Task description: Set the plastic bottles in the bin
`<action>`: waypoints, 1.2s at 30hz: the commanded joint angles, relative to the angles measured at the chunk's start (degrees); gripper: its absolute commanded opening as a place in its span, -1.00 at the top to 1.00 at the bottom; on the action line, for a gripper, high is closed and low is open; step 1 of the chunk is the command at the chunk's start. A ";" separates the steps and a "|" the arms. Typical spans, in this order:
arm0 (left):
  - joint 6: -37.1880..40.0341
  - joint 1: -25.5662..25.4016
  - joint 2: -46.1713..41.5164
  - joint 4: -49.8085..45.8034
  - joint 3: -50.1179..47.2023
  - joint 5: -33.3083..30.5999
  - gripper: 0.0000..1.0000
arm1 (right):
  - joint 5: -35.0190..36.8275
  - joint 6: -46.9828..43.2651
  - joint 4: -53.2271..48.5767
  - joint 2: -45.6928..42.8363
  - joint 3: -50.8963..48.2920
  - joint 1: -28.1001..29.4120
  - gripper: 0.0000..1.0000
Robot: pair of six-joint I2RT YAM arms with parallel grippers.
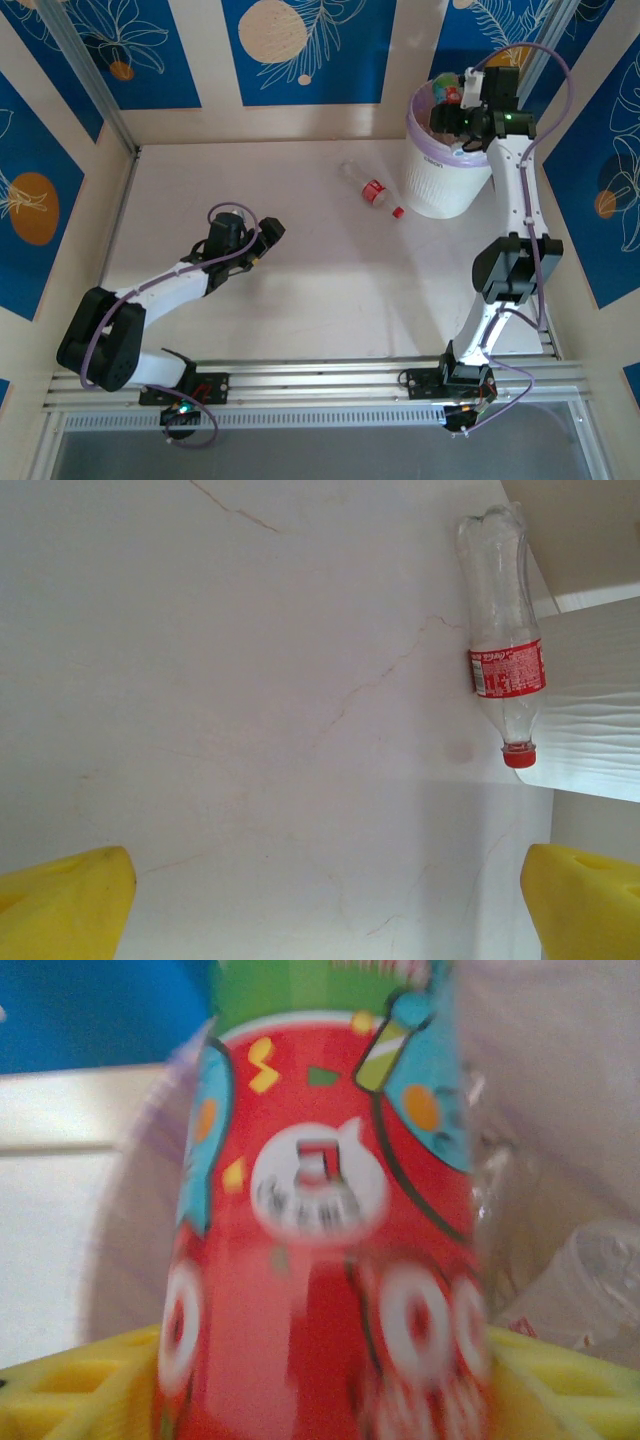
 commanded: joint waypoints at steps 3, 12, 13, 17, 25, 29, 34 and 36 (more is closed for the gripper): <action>0.49 0.69 0.83 -0.20 1.52 -0.08 -0.97 | 3.14 -1.90 -6.79 3.53 1.77 0.09 -0.58; 0.54 0.75 1.01 -0.04 1.52 -0.05 -0.96 | 5.25 -2.75 -7.78 0.08 4.33 1.47 -0.62; 0.63 0.69 0.94 -0.02 1.59 -0.05 -0.96 | 5.77 -2.98 -7.76 -0.42 4.46 1.82 -0.62; 0.82 0.68 0.94 -0.04 1.61 -0.14 -0.96 | 7.79 -3.67 -8.33 -2.11 5.30 2.94 -0.61; 0.85 0.68 1.11 -0.11 1.53 -0.32 -0.96 | 11.18 -3.82 -8.74 -4.79 3.01 3.26 -0.46; 0.85 0.69 1.20 -0.02 1.52 -0.23 -0.96 | 11.96 -3.61 -7.06 -5.87 -0.43 2.22 -0.30; 0.91 0.65 1.33 0.15 1.48 -0.23 -0.96 | 11.48 -3.24 -6.18 -5.88 -3.19 0.55 0.12; 0.80 0.67 1.38 0.22 1.44 -0.23 -0.95 | 11.78 -3.38 -5.15 -5.75 -4.59 0.28 0.27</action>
